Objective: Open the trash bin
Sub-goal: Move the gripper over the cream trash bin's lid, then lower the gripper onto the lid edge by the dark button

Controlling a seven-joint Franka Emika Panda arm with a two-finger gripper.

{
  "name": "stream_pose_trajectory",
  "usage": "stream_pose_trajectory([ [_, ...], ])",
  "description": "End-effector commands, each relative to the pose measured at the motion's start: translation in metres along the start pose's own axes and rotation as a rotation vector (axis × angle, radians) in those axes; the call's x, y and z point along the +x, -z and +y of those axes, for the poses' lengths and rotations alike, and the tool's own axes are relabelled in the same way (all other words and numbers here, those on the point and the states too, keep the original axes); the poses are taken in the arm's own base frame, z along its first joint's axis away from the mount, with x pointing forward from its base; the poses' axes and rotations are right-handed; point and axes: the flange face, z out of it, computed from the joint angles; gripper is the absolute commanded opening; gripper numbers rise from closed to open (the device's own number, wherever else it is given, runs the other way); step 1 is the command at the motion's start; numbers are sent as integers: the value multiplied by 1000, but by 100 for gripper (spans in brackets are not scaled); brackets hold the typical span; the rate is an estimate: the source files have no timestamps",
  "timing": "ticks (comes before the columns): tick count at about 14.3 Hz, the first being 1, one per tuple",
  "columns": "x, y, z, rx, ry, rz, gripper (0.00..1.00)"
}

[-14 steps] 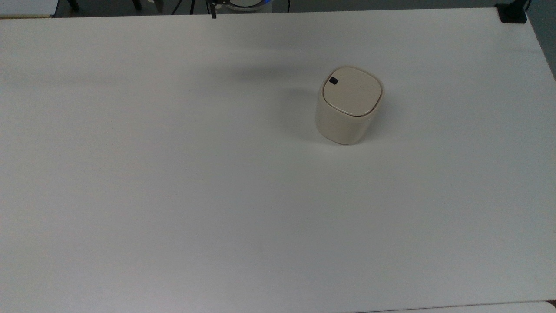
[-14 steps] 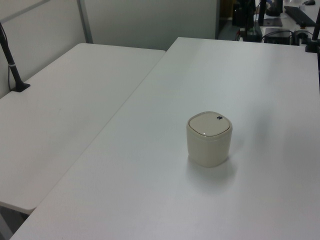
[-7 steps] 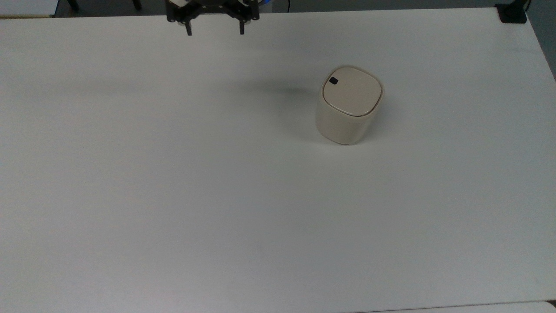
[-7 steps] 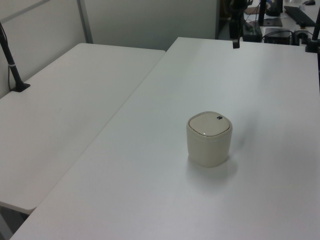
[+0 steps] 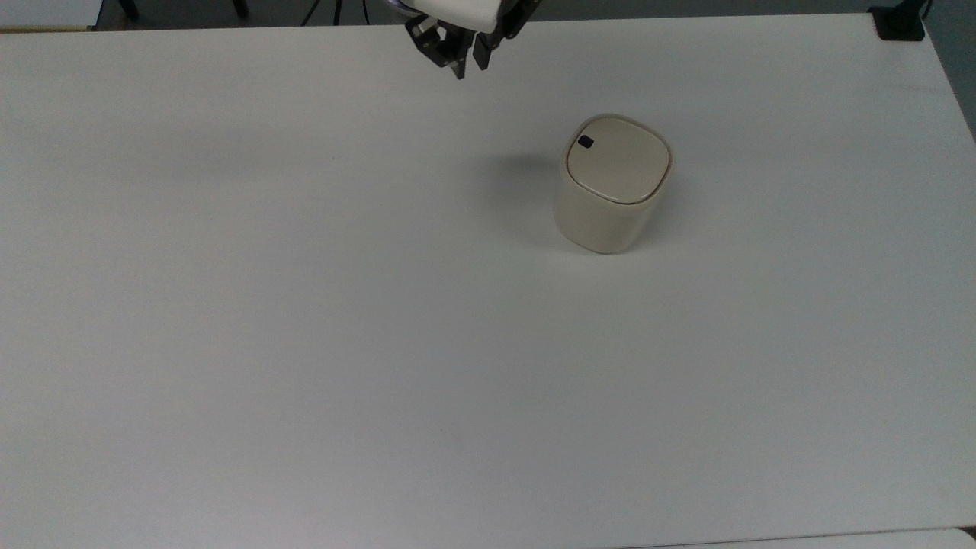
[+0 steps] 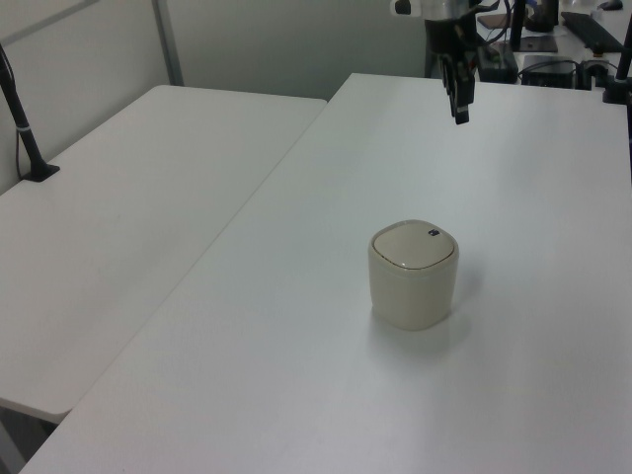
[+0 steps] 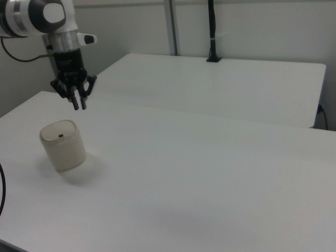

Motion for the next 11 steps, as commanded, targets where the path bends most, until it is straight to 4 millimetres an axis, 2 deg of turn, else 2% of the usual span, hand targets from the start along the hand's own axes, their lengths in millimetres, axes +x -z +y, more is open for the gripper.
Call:
stream_pose_trajectory([
  [1,18,-5,-41,3,142,2,0],
  [4,37,-29,-63,12,258,-41,0],
  [7,57,-57,-78,33,296,-82,0],
  [11,80,-86,-126,14,361,-128,0],
])
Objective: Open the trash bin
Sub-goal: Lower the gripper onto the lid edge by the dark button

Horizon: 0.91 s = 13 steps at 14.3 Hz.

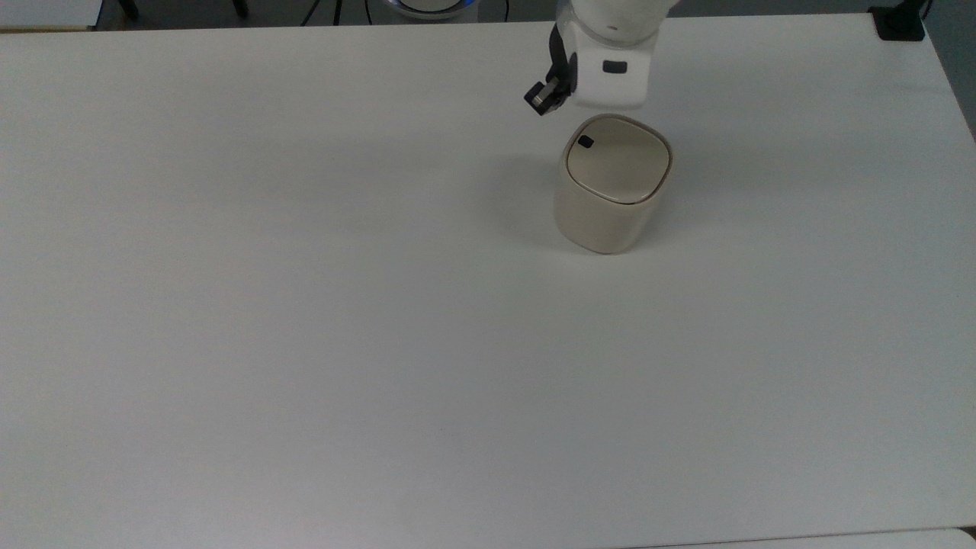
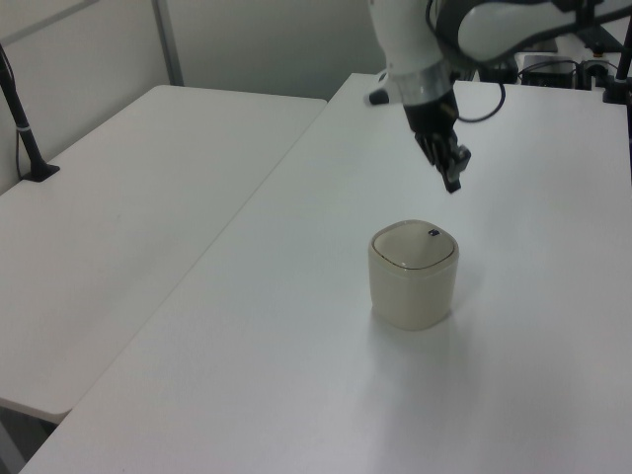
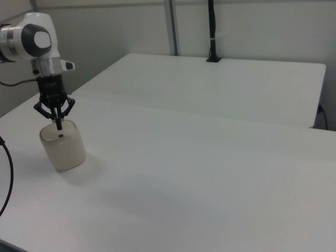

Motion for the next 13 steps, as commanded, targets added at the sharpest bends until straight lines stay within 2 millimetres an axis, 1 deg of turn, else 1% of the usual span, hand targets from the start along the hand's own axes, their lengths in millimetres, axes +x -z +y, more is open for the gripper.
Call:
stream_pose_trajectory([
  [1,26,-5,-26,-26,49,25,0],
  [2,31,-6,-31,-36,50,38,0],
  [3,38,-13,-30,-38,40,34,0],
  [5,40,-19,-25,-41,31,24,0],
  [7,41,-20,-25,-47,35,20,0],
  [10,52,-28,-25,-66,43,30,0],
  [12,63,-45,-22,-67,41,12,0],
  [13,69,-54,-26,-73,50,-6,0],
])
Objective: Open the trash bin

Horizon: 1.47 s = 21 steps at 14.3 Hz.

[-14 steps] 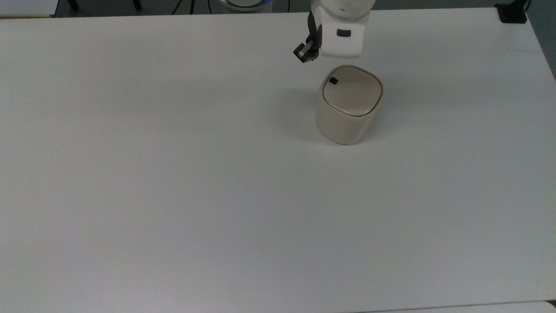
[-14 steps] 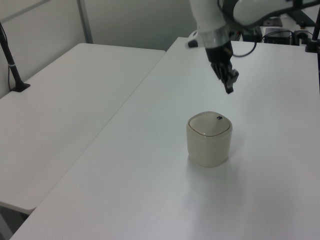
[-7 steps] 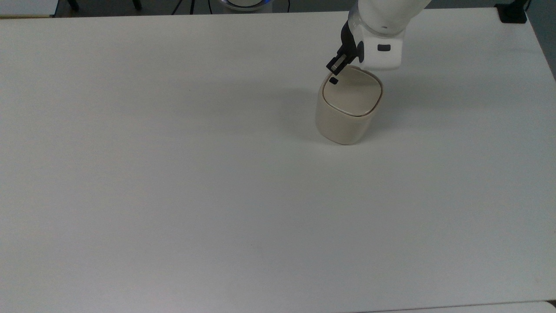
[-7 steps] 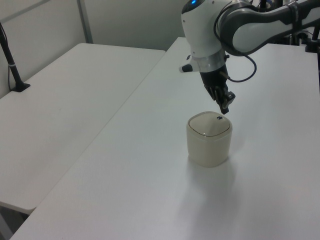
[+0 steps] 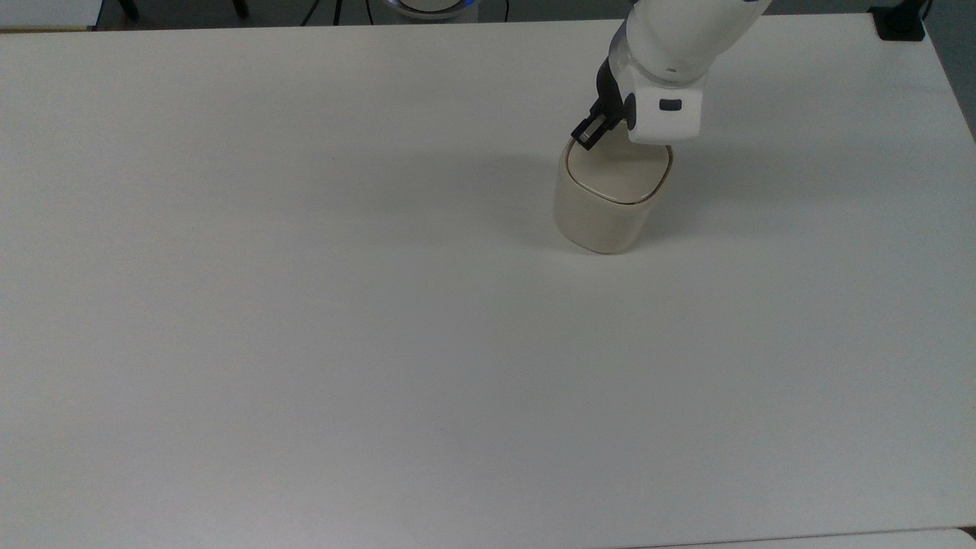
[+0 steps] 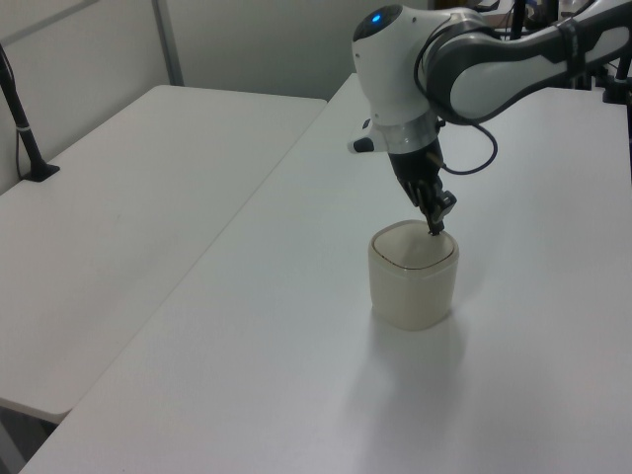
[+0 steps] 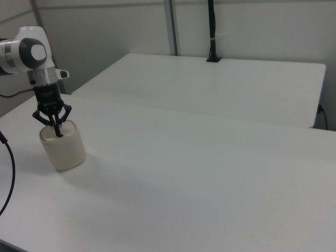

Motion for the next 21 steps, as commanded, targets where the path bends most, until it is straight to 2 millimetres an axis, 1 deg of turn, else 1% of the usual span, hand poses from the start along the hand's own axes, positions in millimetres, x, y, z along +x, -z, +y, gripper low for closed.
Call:
stream_pose_trajectory([
  [1,21,-28,-3,-32,9,-33,0],
  [3,26,-31,-5,-44,16,-32,0],
  [4,25,-29,-5,-44,14,-28,0],
  [5,21,-22,-6,-43,14,-23,0],
  [6,15,-10,-7,-46,12,-6,0],
  [8,-5,14,-3,-41,3,11,0],
  [9,-22,32,-1,-37,-8,17,0],
  [10,-41,50,7,-34,-41,38,0],
  [12,-75,70,27,-10,-94,55,0],
  [13,-106,83,47,6,-147,71,0],
  [14,-126,90,62,17,-185,80,0],
  [15,-155,94,86,36,-281,87,5],
  [16,-174,95,103,45,-368,94,15],
  [17,-192,95,118,54,-442,101,36],
  [18,-214,90,140,67,-538,99,91],
  [19,-226,90,151,66,-579,105,100],
  [21,-254,86,173,86,-630,118,100],
])
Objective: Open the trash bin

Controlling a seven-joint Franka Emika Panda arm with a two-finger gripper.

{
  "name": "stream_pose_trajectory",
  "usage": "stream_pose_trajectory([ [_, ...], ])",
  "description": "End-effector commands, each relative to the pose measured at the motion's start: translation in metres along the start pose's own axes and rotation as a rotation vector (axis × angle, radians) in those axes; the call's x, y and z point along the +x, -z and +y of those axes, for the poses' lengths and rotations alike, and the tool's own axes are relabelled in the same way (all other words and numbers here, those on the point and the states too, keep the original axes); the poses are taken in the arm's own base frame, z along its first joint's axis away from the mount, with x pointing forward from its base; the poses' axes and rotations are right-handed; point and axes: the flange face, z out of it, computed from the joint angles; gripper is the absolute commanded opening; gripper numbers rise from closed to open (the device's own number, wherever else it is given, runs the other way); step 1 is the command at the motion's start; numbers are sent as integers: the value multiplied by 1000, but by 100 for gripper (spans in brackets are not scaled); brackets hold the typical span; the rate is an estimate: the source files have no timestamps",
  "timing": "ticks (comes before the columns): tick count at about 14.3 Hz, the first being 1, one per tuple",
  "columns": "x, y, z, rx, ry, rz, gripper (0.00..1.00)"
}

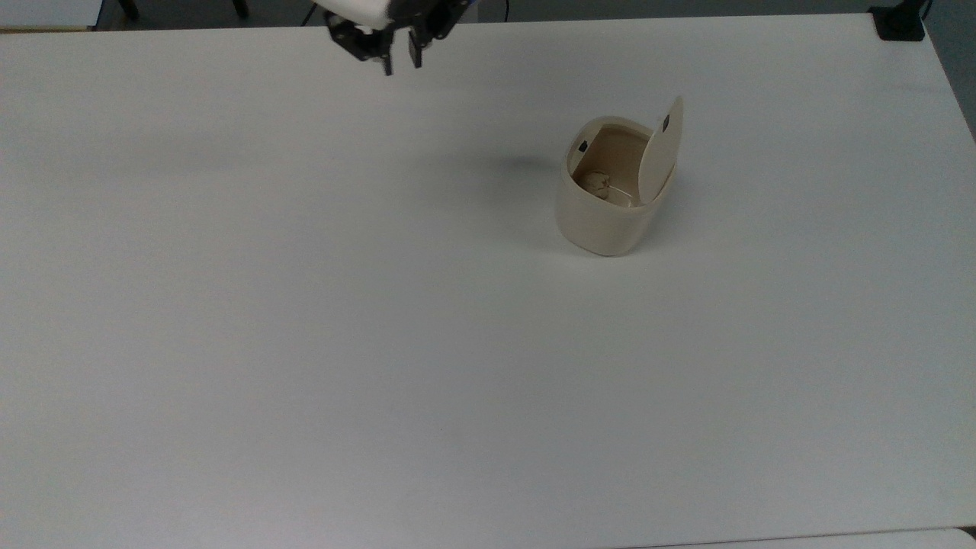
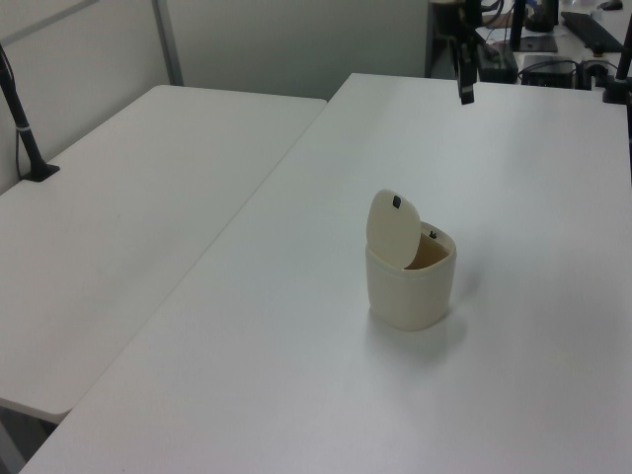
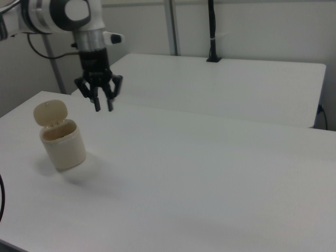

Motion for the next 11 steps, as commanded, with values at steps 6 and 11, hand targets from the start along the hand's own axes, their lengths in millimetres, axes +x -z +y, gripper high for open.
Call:
stream_pose_trajectory([
  [6,-42,22,76,93,-359,107,100],
  [11,-38,28,77,90,-512,147,100],
])
